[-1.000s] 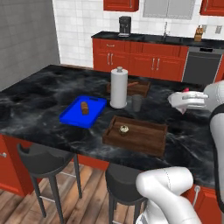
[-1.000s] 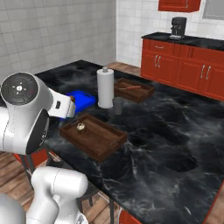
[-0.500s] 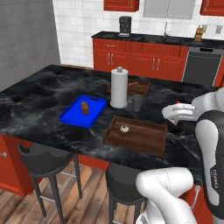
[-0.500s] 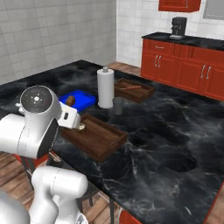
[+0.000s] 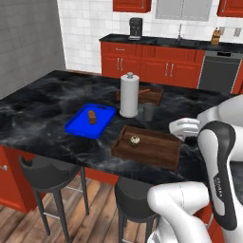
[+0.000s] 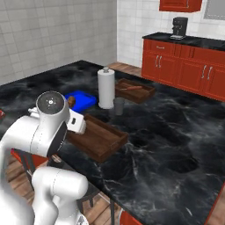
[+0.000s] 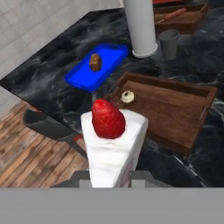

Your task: Take the cupcake and cake from the fridge and place them on the empty tray on the dining counter.

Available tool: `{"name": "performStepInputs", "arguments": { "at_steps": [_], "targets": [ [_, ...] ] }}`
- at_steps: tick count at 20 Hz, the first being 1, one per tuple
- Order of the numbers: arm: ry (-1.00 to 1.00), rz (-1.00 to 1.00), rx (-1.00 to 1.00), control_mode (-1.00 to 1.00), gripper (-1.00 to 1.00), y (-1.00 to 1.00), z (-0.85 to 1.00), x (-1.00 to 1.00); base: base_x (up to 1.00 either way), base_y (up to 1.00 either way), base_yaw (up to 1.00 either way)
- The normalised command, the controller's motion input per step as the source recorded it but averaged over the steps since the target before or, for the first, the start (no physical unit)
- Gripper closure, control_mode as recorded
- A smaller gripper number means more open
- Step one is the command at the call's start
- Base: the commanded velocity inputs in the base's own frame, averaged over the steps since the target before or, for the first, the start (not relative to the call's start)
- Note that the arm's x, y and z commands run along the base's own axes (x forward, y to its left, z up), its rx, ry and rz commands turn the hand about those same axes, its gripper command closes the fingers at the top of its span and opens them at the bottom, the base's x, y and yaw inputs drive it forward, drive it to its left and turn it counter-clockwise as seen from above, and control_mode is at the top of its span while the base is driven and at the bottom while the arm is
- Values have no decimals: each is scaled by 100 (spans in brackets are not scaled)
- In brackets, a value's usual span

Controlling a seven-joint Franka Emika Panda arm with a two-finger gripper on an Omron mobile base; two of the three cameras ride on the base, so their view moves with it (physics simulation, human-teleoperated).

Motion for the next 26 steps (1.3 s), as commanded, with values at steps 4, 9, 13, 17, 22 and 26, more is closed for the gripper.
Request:
{"name": "performStepInputs", "arguments": {
  "at_steps": [4,9,13,17,22,26],
  "targets": [
    [10,0,-1,-100,100,-8,-47,23,0,0,0],
    [5,0,-2,-100,100,-13,-39,33,0,0,0],
    [4,0,-1,-100,100,-17,-39,37,0,0,0],
    [4,0,-1,-100,100,-12,-37,40,0,0,0],
    [4,0,-1,-100,100,-3,-34,47,0,0,0],
    [6,0,-3,-100,100,-5,-34,45,0,0,0]
  ]
}}
